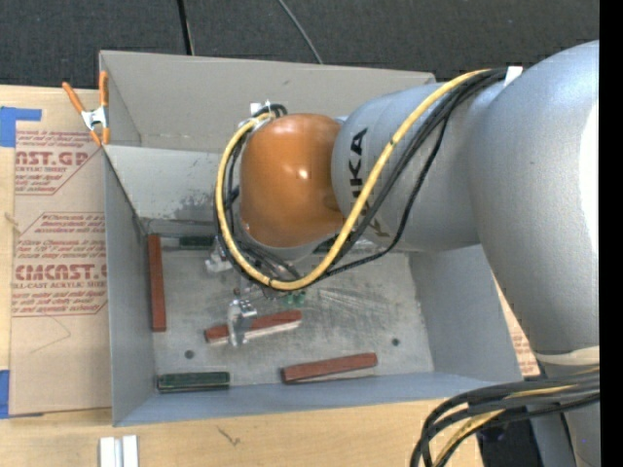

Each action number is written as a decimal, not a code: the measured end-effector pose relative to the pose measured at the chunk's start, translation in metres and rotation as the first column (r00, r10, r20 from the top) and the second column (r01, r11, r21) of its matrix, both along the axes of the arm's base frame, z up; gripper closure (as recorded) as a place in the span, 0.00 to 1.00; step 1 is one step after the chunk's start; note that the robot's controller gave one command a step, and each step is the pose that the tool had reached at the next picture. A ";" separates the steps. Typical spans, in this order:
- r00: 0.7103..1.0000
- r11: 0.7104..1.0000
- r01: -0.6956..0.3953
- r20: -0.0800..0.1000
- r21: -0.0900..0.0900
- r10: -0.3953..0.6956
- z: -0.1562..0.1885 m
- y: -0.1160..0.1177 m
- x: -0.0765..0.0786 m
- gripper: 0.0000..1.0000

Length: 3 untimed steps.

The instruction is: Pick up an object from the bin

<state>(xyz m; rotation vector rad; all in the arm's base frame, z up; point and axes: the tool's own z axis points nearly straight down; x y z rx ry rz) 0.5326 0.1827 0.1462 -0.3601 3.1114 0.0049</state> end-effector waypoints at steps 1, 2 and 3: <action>0.978 0.978 -0.208 0.010 0.002 0.208 -0.070 -0.003 0.013 1.00; 0.978 0.978 -0.208 0.010 0.002 0.208 -0.070 -0.003 0.013 1.00; 0.971 0.971 -0.238 -0.006 -0.003 0.238 0.058 -0.034 0.018 1.00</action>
Offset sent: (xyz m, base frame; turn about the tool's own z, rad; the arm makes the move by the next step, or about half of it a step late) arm 0.0000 0.0000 0.0000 0.0000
